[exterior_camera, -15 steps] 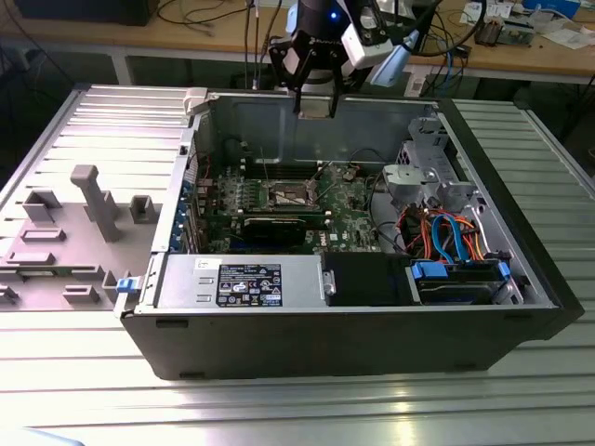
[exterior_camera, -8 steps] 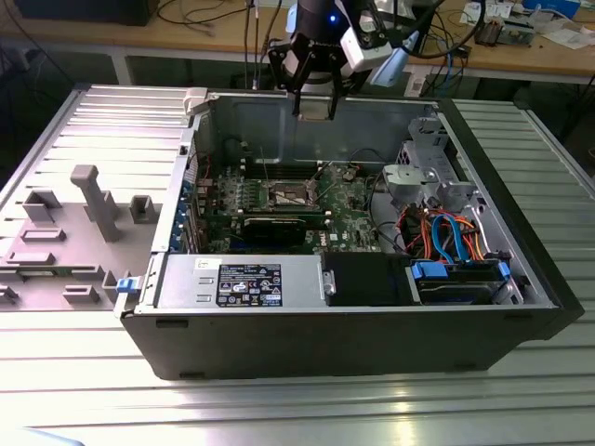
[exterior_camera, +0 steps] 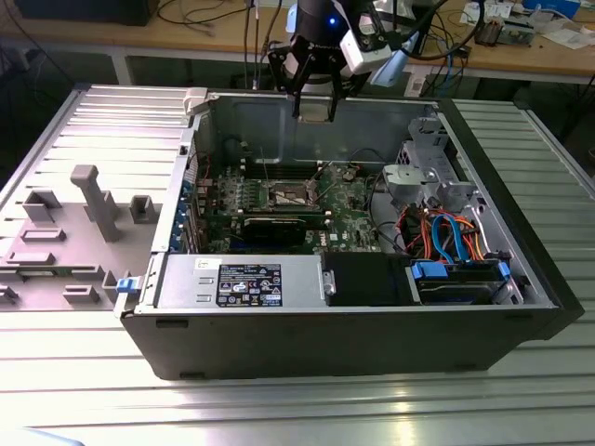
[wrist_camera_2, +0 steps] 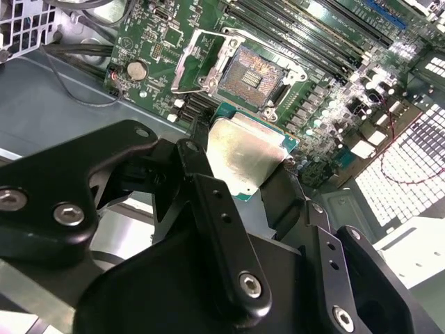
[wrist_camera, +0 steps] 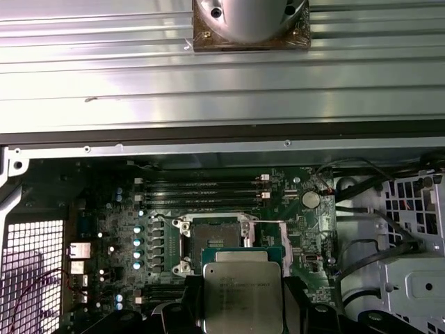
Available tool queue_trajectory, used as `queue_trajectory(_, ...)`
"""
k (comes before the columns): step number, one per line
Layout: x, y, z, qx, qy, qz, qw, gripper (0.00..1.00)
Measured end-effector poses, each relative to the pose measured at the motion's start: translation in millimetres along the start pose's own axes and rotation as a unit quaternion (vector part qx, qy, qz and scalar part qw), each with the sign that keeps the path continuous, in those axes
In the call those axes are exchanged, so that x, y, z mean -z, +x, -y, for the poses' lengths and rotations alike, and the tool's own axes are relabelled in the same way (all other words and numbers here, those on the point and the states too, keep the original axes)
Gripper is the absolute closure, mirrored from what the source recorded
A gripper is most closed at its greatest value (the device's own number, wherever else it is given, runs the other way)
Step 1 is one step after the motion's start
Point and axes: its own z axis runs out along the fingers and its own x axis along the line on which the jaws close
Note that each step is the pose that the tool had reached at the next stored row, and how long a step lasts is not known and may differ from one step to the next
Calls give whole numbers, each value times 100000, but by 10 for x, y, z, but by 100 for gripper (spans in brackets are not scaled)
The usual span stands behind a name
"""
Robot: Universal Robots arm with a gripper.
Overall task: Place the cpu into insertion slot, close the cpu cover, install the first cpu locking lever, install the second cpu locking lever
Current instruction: 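Place the cpu into insertion slot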
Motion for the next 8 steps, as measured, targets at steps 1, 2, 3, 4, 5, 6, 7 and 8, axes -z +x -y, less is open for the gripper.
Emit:
queue_trajectory(1,-2,0,0,2,-4,3,100000,45)
queue_trajectory(2,-4,0,0,2,-7,5,100000,45)
queue_trajectory(3,-5,0,1,3,-5,4,100000,45)
queue_trajectory(4,-7,0,1,1,-12,5,100000,45)
queue_trajectory(5,-9,0,1,4,-12,7,100000,45)
queue_trajectory(6,-10,0,1,2,-6,3,100000,45)
queue_trajectory(7,-11,0,1,2,-6,4,100000,45)
queue_trajectory(8,-15,0,1,2,-8,5,100000,45)
